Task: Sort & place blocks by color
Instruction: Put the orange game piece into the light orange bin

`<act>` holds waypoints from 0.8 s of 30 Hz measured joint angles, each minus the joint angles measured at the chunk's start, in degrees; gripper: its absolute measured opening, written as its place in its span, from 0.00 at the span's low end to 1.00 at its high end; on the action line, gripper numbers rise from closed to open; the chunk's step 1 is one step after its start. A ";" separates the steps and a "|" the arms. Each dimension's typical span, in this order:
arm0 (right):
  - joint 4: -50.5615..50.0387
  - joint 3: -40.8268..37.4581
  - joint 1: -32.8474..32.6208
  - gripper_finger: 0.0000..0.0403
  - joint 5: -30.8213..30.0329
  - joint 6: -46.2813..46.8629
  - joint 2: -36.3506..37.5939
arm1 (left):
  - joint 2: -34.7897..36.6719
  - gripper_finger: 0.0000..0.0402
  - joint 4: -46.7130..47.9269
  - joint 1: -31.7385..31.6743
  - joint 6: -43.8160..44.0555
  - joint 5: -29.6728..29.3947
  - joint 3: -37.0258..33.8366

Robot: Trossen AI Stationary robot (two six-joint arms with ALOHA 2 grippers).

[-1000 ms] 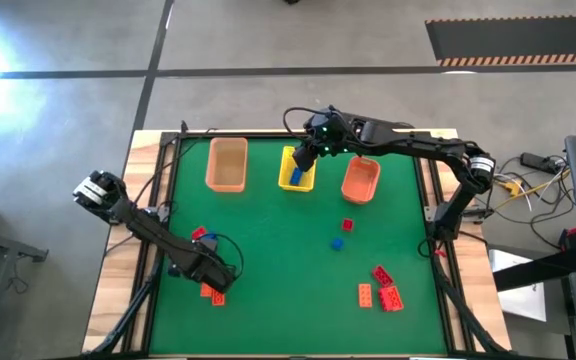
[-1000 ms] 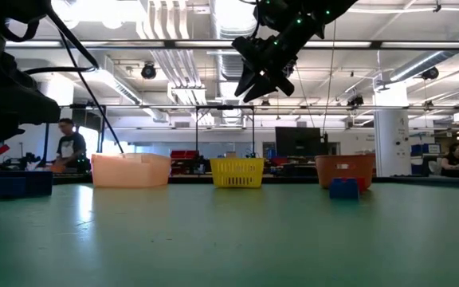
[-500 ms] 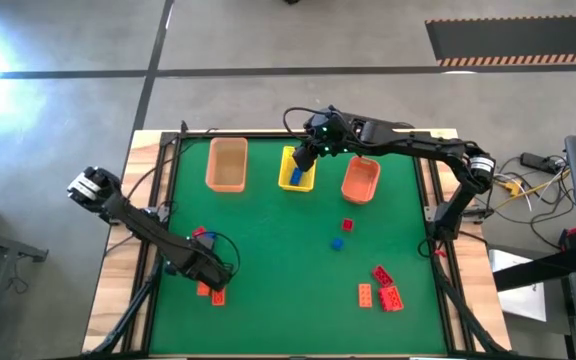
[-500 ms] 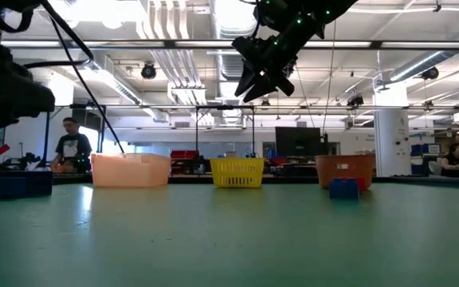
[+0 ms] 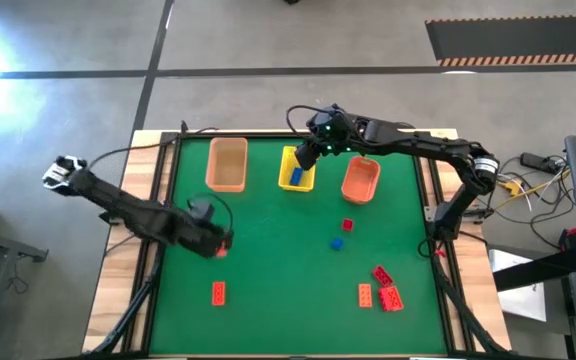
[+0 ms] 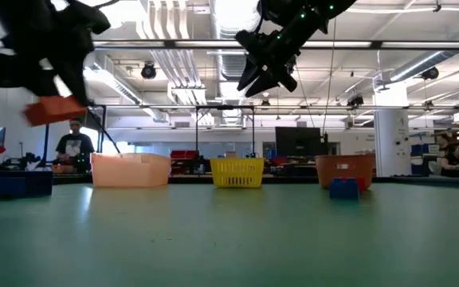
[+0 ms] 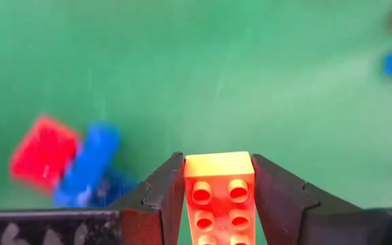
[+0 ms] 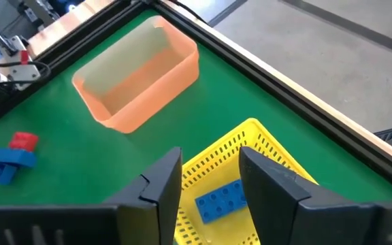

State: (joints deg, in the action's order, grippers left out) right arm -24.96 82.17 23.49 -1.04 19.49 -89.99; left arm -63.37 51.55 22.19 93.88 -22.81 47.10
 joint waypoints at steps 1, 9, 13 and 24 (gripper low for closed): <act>-0.48 0.00 0.00 0.33 0.00 0.00 0.62 | 1.27 0.32 -0.07 -1.81 -2.32 -1.71 0.04; -5.06 0.00 -0.31 0.30 0.00 0.21 7.51 | 8.35 0.32 -6.88 -21.77 -26.28 -6.53 0.14; -5.08 0.00 -1.20 0.29 -0.02 0.76 10.74 | 8.42 0.32 -20.24 -33.37 -42.35 -4.78 0.18; -5.23 0.00 -3.77 0.29 -0.47 1.09 13.08 | -4.51 0.32 -26.49 -61.79 -60.36 6.19 -0.66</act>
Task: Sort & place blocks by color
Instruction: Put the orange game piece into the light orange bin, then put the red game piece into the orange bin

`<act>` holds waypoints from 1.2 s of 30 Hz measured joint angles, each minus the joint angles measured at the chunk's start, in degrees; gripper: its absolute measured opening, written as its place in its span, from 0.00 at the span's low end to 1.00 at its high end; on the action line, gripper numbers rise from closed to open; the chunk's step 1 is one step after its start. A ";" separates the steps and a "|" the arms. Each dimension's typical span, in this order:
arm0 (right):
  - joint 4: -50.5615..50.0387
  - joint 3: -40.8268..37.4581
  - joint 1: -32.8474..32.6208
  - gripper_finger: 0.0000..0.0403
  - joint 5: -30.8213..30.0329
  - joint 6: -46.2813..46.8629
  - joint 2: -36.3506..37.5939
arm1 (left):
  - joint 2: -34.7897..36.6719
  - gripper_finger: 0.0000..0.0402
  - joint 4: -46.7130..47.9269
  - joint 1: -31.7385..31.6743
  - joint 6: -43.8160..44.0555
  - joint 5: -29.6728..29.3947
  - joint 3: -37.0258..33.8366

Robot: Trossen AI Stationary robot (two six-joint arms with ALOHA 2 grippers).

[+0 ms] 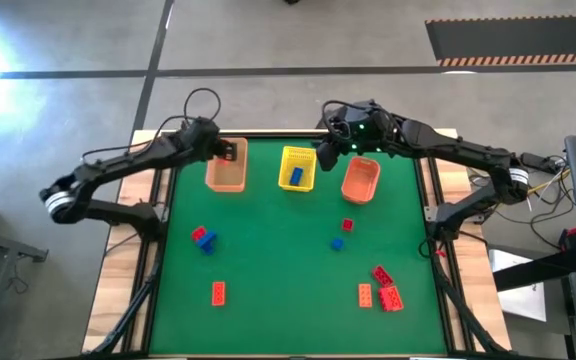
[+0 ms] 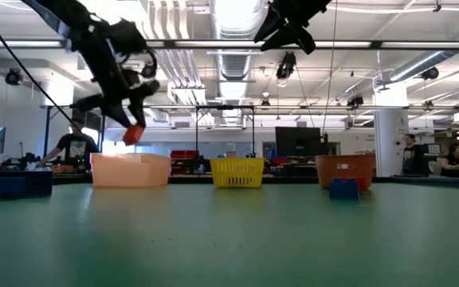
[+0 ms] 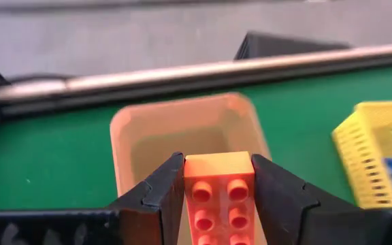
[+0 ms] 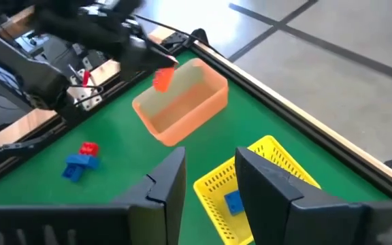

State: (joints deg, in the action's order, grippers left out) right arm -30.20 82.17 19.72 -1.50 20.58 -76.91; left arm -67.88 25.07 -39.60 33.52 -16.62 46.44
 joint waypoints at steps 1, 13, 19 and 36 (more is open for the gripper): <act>-0.01 -0.06 -0.10 0.29 0.00 0.00 -0.08 | -1.40 0.32 -0.11 -0.93 -0.71 1.14 0.00; -2.75 -0.35 -0.36 0.29 -0.01 0.57 -2.73 | -10.53 0.32 -0.10 -1.99 -4.07 1.95 -0.09; -2.97 -0.35 -0.36 0.28 -0.01 1.72 -3.12 | -11.51 0.32 -0.12 -1.99 -4.03 1.62 -0.09; -4.51 -0.34 -2.02 0.29 0.71 11.84 -2.92 | -10.19 0.47 -0.09 -1.96 -4.05 3.60 0.15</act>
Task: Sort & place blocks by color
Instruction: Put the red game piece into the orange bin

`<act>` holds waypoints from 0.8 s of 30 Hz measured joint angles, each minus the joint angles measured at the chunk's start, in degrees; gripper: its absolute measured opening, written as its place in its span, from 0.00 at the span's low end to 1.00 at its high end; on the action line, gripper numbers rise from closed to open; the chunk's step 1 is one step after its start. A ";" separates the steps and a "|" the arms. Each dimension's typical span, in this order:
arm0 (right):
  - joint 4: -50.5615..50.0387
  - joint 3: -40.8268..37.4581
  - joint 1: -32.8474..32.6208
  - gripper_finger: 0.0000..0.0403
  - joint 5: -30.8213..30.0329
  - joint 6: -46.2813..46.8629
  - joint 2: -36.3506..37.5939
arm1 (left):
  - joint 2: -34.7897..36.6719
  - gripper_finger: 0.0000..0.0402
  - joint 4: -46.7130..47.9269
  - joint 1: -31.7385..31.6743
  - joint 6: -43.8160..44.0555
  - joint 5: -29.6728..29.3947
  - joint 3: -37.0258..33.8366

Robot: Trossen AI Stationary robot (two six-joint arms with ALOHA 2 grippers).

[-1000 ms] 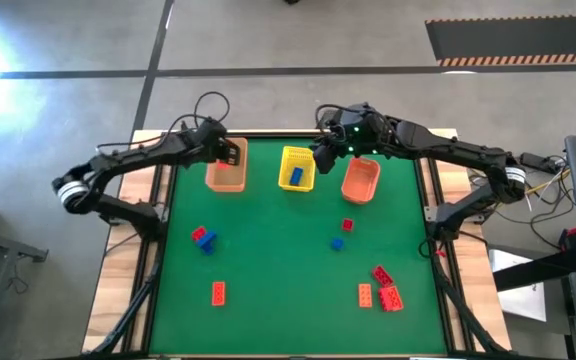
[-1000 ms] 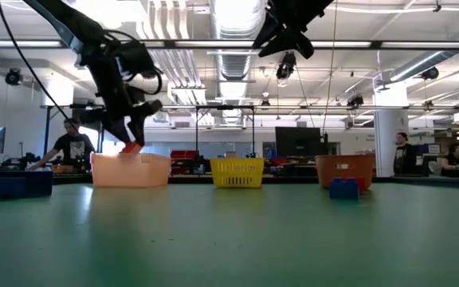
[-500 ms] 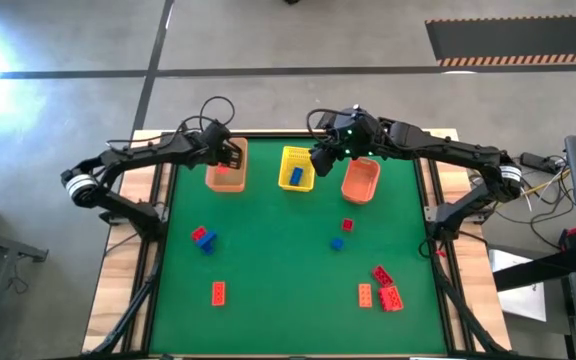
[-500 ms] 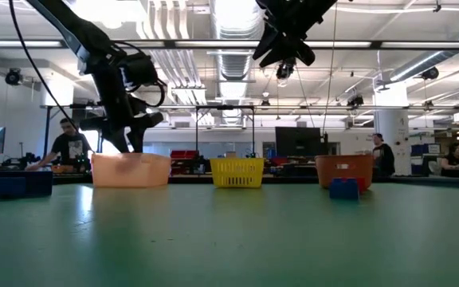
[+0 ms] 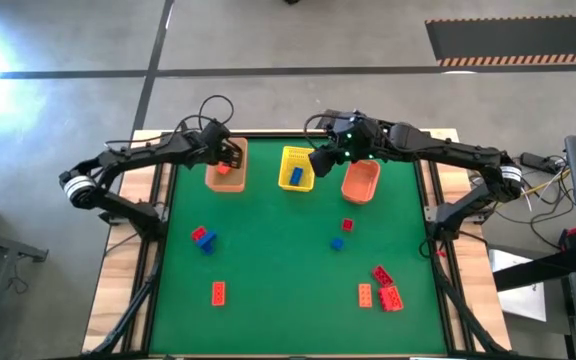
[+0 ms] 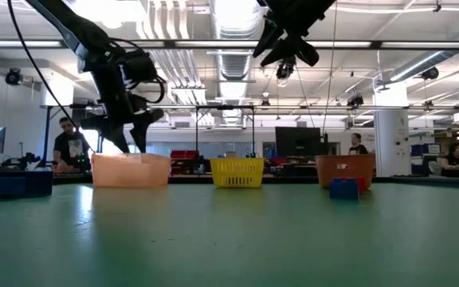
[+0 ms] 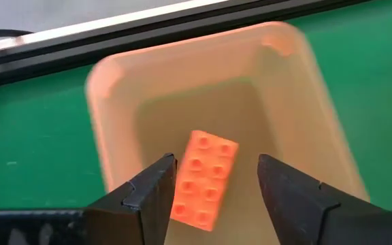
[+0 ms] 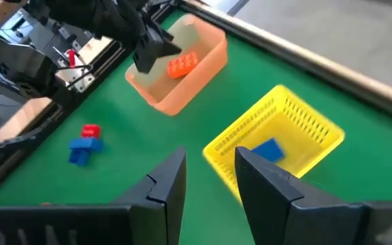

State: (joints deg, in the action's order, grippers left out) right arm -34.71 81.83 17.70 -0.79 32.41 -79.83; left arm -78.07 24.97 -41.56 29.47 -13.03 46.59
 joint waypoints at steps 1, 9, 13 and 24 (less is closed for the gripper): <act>-0.55 0.04 -0.41 0.29 0.71 1.78 0.00 | 0.70 0.47 0.02 0.02 -0.11 1.78 0.20; -11.50 0.05 -6.64 0.27 7.07 16.52 0.09 | 10.80 0.48 -0.54 3.24 0.12 7.62 0.23; -19.96 -0.20 -10.95 0.27 7.04 23.79 0.07 | 16.30 0.48 -0.59 5.96 0.20 7.61 0.11; -31.31 -5.68 -16.64 0.30 6.71 40.82 -0.15 | 23.74 0.48 -8.08 9.46 2.93 7.37 -0.87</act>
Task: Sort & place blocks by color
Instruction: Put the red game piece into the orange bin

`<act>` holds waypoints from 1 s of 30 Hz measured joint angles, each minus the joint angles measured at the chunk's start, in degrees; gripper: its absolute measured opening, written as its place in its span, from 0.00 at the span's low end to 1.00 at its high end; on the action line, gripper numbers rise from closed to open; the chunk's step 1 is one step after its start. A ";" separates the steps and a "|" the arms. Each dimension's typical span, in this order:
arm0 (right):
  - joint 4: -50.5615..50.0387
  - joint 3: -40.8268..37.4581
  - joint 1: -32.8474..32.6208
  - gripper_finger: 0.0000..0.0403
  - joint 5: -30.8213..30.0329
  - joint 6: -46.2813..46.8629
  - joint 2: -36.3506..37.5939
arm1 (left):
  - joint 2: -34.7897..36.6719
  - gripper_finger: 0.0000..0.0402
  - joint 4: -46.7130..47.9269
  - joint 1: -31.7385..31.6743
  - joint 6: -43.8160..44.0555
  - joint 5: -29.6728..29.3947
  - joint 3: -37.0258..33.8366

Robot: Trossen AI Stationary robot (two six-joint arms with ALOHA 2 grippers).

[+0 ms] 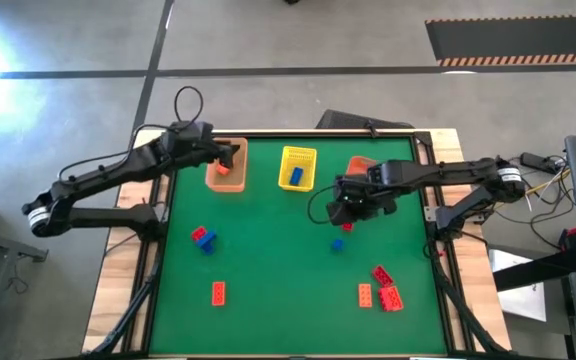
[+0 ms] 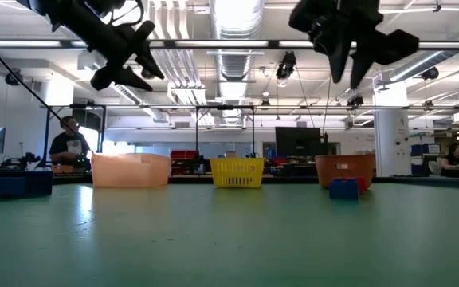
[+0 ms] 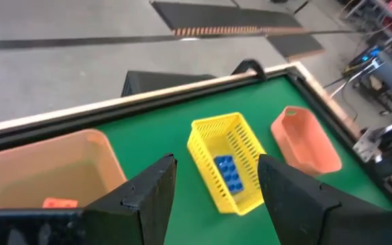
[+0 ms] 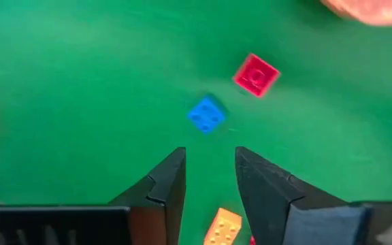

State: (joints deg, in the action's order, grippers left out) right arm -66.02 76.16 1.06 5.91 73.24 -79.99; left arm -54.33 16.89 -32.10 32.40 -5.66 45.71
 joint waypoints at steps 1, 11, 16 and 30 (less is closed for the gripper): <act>0.27 -1.21 -0.11 0.32 -0.07 1.13 0.00 | 0.10 0.48 -0.57 0.02 0.00 -0.02 0.00; 9.01 -14.75 -0.22 0.52 -6.51 12.86 -0.02 | -0.78 0.48 -1.41 -0.02 -0.23 -0.26 -0.15; 19.64 -21.23 0.09 0.57 -7.39 14.43 -0.02 | -1.68 0.48 -1.39 -0.02 -0.24 -0.26 -0.17; 27.55 -23.57 0.06 0.58 -7.56 15.72 -9.24 | -2.27 0.48 -1.41 -0.02 -0.33 -0.24 -0.17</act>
State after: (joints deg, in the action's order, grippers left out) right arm -38.47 52.59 1.13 -1.65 88.96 -89.23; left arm -56.60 15.49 -32.12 32.08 -5.89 45.54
